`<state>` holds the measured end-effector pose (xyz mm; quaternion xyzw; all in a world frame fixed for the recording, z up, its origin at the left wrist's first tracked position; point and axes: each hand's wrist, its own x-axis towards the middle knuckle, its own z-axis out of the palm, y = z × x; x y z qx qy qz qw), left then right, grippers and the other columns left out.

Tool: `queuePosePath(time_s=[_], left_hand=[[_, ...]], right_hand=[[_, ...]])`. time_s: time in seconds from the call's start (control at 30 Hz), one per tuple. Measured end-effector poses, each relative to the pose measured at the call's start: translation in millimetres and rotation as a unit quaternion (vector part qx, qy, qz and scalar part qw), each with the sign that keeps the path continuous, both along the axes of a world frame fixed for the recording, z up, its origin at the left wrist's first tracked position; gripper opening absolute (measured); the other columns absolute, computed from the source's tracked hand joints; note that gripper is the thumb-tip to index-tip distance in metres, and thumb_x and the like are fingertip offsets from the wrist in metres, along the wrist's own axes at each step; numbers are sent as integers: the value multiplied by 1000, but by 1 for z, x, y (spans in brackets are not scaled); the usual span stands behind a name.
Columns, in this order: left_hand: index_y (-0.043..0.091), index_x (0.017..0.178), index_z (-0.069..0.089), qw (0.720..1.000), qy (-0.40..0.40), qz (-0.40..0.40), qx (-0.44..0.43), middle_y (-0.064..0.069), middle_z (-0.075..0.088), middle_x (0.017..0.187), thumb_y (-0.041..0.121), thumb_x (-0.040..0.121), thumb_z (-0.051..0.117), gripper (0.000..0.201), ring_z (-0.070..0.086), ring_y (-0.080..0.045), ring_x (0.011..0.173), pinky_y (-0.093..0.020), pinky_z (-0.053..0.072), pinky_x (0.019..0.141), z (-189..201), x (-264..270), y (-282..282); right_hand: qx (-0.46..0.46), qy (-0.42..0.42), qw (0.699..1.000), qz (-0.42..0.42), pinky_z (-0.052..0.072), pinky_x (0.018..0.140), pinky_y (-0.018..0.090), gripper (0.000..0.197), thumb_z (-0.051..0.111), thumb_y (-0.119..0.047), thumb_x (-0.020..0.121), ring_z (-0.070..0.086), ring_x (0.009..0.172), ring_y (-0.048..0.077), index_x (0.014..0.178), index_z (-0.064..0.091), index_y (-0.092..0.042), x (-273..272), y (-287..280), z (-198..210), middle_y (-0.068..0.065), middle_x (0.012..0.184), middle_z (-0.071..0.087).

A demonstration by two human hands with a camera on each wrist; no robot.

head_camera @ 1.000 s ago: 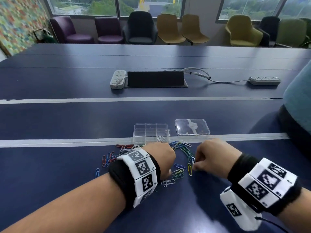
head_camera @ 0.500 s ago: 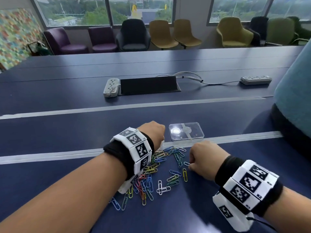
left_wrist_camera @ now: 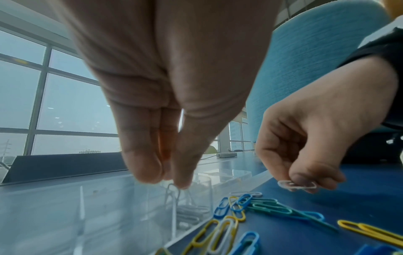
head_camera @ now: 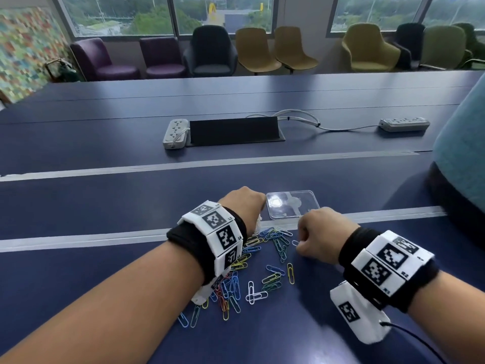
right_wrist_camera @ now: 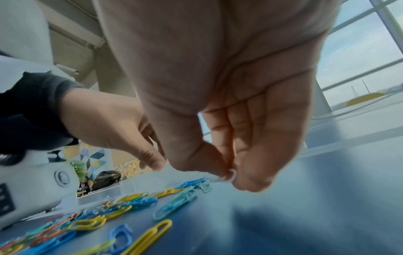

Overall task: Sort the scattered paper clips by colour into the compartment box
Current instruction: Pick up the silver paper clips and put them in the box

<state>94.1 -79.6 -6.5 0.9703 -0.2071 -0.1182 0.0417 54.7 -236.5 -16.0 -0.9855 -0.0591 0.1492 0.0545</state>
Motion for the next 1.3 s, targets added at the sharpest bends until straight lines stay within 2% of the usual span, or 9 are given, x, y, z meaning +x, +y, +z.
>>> queuePosePath(time_s=[0.17, 0.33, 0.47, 0.7, 0.77, 0.93, 1.03, 1.17, 1.3], left_hand=[[13, 122, 55, 1000, 5, 0, -24, -12, 59, 120, 1, 86, 48, 38, 58, -31, 109, -37, 50, 92, 3, -3, -1], [17, 121, 57, 997, -16, 1, -81, -7, 61, 116, 1, 87, 49, 39, 60, -26, 105, -27, 45, 83, 5, -6, 4], [17, 108, 64, 993, -33, 8, -110, -3, 65, 104, 10, 88, 55, 24, 61, -19, 95, -24, 42, 78, 10, -9, 17], [17, 87, 73, 999, 26, 8, -41, 0, 68, 83, 21, 83, 67, 8, 56, -13, 73, -23, 43, 66, 12, -18, 33], [17, 88, 74, 999, 38, -4, -15, -1, 70, 85, 24, 83, 67, 11, 58, -15, 73, -24, 46, 66, 8, -21, 31], [16, 97, 72, 999, -5, -38, 27, -8, 68, 101, 23, 89, 58, 18, 64, -29, 93, -35, 51, 77, -5, -28, 19], [11, 102, 67, 995, -32, -61, 71, -13, 63, 107, 14, 90, 53, 19, 62, -34, 99, -35, 44, 69, -10, -30, 12], [11, 106, 65, 995, -35, -51, 75, -13, 62, 111, 14, 89, 53, 21, 61, -34, 103, -34, 40, 68, -12, -30, 9], [10, 107, 63, 998, -22, -36, 53, -12, 61, 113, 18, 88, 54, 23, 60, -33, 104, -35, 43, 72, -11, -32, 9]], right_hand=[[40, -29, 998, -24, 46, 87, 26, 29, 51, -18, 83, 60, 108, 27, 103, 71, -25, 7, 0, -3, 4, 111, 68], [77, -72, 994, -34, 46, 88, 26, 29, 49, -17, 84, 60, 107, 26, 100, 72, -24, 16, 5, 2, 5, 110, 68], [55, -55, 997, 4, 46, 91, 28, 30, 48, -18, 88, 58, 109, 24, 107, 70, -21, 19, 11, -1, 5, 113, 67], [-12, -42, 998, 39, 53, 81, 29, 22, 50, -9, 85, 63, 94, 29, 94, 70, -10, 21, 19, -5, 10, 100, 66], [-27, -36, 998, 46, 50, 76, 29, 16, 50, -8, 83, 60, 87, 30, 84, 66, -10, 20, 22, -4, 11, 92, 63], [-19, -24, 998, 51, 53, 84, 30, 23, 56, -14, 78, 62, 99, 27, 96, 71, -11, 21, 20, -5, 7, 105, 67], [17, -22, 999, 44, 45, 84, 24, 26, 57, -15, 80, 59, 104, 22, 103, 69, -20, 18, 18, 0, 1, 107, 65], [78, -25, 996, 46, 41, 67, 14, 23, 59, -16, 79, 51, 80, 13, 96, 73, -20, 10, 20, 9, -11, 73, 55], [174, 63, 982, 25, 45, 59, 14, 23, 55, -9, 78, 54, 60, 8, 91, 71, -19, -6, 25, 11, -5, 67, 60]])
